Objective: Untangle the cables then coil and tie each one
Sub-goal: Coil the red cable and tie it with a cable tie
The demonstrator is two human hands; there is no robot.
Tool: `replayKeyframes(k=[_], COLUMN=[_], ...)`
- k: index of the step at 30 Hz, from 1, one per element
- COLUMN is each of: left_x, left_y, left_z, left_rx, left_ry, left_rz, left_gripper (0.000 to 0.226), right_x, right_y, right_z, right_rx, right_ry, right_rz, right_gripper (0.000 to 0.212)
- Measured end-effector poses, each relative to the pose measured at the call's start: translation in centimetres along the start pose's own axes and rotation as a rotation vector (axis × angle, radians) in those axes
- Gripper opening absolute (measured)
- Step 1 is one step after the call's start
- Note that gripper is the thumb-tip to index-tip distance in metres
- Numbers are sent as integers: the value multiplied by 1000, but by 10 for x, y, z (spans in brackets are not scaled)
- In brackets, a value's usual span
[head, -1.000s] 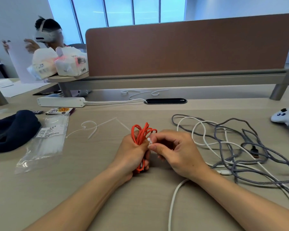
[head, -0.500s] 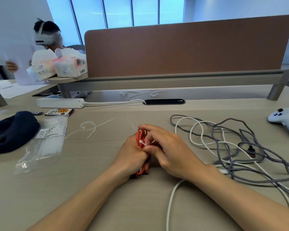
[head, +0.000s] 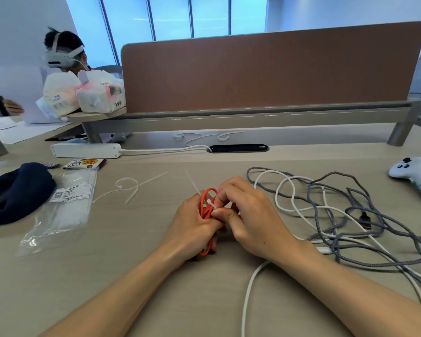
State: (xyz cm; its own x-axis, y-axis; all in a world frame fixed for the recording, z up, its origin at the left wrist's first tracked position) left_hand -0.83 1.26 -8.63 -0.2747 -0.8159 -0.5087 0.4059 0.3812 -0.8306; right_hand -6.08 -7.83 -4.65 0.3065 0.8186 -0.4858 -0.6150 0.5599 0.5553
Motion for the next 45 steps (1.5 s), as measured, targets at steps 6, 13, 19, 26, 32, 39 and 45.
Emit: replayKeyframes(k=[6,13,19,26,32,39,45], left_x=[2,4,13,14,15,12,13], left_y=[4,3,2,-3,-1,8,6], left_z=[0,-3,-3,0,0,3,2], left_rx=[21,-9,60,149,94,22,47], left_ry=[32,54,134,119,138,134,135], left_rz=[31,-43,-25,-57,-308,-421,-328], left_gripper=[11,13,21,70,62,65,70], right_x=[2,-3,-8,-6,-16,4,5], right_y=[-2,-8,-23,-33,-30,-35,-35], right_z=[2,5,6,2,-5,-10,-9], right_rx=[2,86,267,338,284,409,385], right_ry=[82,11,-22,-85,-221,-58,-49], right_rz=[32,50,158,328,700,1020,1057], right_gripper=[6,5,17,27,11,5,23])
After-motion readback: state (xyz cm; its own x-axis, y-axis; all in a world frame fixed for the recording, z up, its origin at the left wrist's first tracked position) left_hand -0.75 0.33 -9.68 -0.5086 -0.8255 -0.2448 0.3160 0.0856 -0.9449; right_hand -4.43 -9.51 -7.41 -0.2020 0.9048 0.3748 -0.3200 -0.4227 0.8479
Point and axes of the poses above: each hand's wrist, its own z-axis towards the middle knuckle, its own x-axis out of the palm, y = z × x, the point moved 8 cm from there along z, towards the middle knuckle, and after that the axes turned 9 degrees about z, right-handed, at the moved point
